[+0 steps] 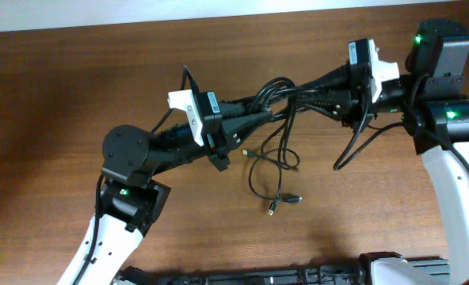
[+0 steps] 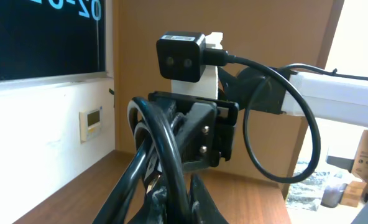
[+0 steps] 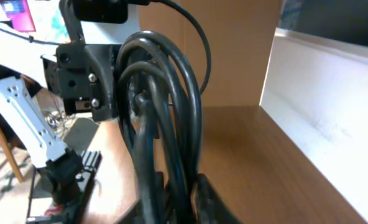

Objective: Untangle cables

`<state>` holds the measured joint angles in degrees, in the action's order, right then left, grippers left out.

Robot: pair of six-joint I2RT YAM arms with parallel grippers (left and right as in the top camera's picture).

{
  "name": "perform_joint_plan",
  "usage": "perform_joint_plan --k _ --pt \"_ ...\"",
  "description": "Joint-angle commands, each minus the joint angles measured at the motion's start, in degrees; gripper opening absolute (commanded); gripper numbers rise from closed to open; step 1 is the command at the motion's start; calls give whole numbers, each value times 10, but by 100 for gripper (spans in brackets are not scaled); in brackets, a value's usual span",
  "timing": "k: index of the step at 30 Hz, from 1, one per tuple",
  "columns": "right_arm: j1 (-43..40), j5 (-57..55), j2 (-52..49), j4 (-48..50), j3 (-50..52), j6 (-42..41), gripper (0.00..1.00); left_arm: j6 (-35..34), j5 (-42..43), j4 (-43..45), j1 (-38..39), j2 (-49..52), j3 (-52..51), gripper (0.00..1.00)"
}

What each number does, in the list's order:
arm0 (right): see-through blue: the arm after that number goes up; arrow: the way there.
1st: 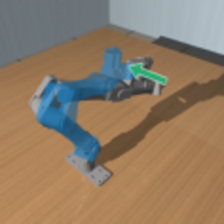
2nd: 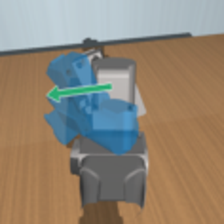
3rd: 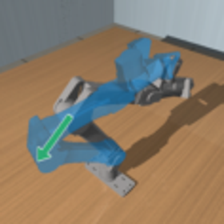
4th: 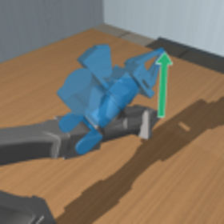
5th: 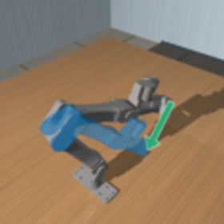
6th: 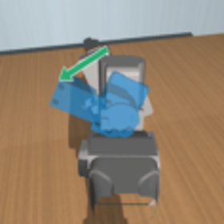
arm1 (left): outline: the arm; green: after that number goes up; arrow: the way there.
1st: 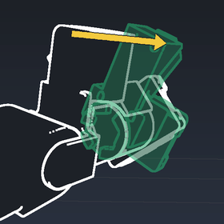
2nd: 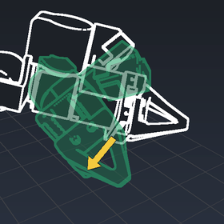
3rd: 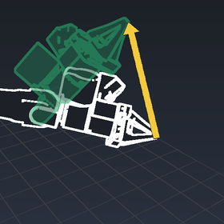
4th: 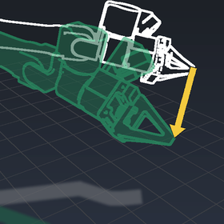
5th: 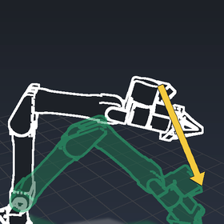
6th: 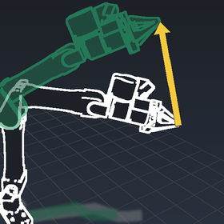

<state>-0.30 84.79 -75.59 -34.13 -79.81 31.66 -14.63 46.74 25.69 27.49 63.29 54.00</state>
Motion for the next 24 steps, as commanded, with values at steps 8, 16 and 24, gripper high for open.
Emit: perform_joint_plan --k 8,16,24 --pt "3 -131 1 -1 -3 -101 4 -8 -8 9 2 3 6 0" --pt "2 -240 1 -37 -3 -186 4 -41 -137 -36 -32 3 6 0" --pt "2 -337 1 -80 -3 -237 4 -67 -239 -116 -34 3 6 0"
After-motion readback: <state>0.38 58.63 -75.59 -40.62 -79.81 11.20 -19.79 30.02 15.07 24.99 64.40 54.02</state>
